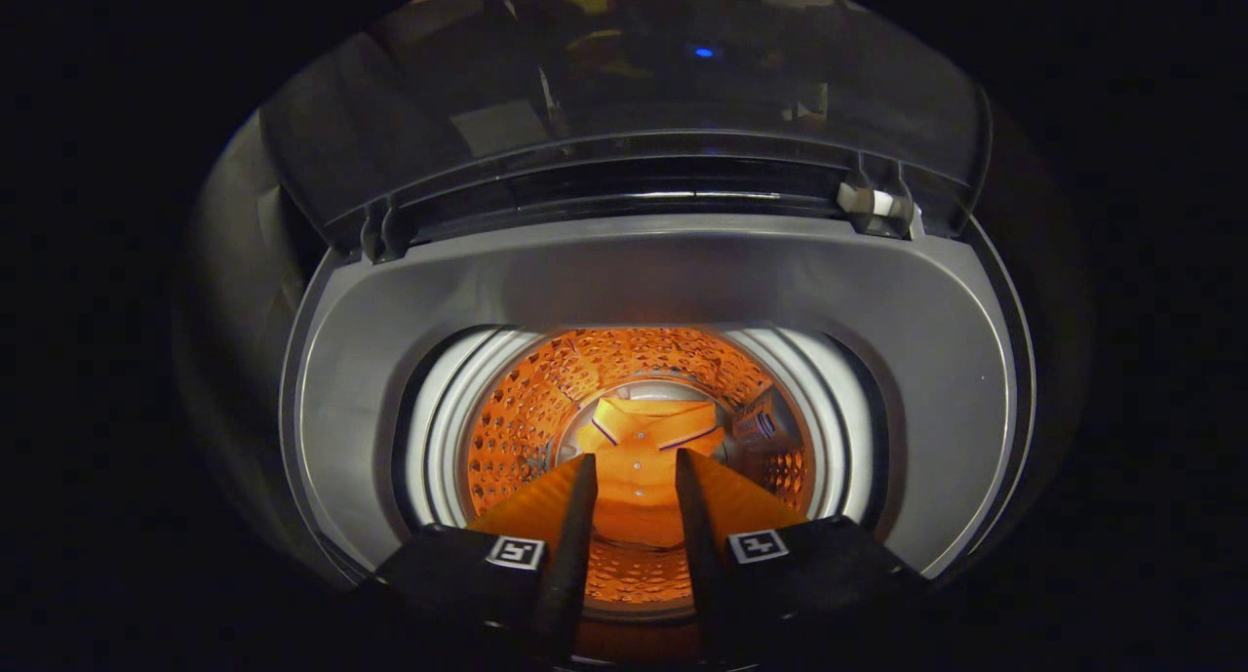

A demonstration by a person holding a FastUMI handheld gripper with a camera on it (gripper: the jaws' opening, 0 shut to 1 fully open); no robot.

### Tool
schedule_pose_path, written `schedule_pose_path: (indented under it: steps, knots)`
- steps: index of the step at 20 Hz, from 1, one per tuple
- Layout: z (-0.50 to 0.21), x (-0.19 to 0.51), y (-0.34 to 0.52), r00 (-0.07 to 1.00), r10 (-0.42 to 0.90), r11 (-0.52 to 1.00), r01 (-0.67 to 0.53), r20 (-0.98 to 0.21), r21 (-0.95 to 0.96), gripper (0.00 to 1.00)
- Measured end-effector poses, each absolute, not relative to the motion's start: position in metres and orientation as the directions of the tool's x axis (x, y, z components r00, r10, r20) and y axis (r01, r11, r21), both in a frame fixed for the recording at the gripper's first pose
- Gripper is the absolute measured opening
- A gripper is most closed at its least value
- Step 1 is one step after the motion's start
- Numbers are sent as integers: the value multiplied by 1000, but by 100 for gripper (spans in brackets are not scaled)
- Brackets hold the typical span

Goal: Put the clothes into the washing machine and then close the washing machine lid.

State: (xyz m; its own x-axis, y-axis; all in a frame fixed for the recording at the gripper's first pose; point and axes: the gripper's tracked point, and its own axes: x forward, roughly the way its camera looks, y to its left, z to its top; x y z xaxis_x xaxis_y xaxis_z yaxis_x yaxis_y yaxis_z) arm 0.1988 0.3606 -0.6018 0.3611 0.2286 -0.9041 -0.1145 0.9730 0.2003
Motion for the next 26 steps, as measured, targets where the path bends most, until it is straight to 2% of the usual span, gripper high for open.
schedule_pose_path:
  steps: [1, 3, 11, 20, 26]
  knots:
    - [-600, 198, 361, 363, 231, 973, -113, -903, 203, 63]
    - [-596, 195, 361, 362, 234, 972, -114, -902, 206, 73]
    - [-574, 181, 363, 378, 246, 968, -137, -893, 209, 99]
    - [-481, 177, 352, 501, 266, 964, -137, -823, 229, 99]
    - [-410, 198, 343, 595, 277, 960, -132, -754, 248, 99]
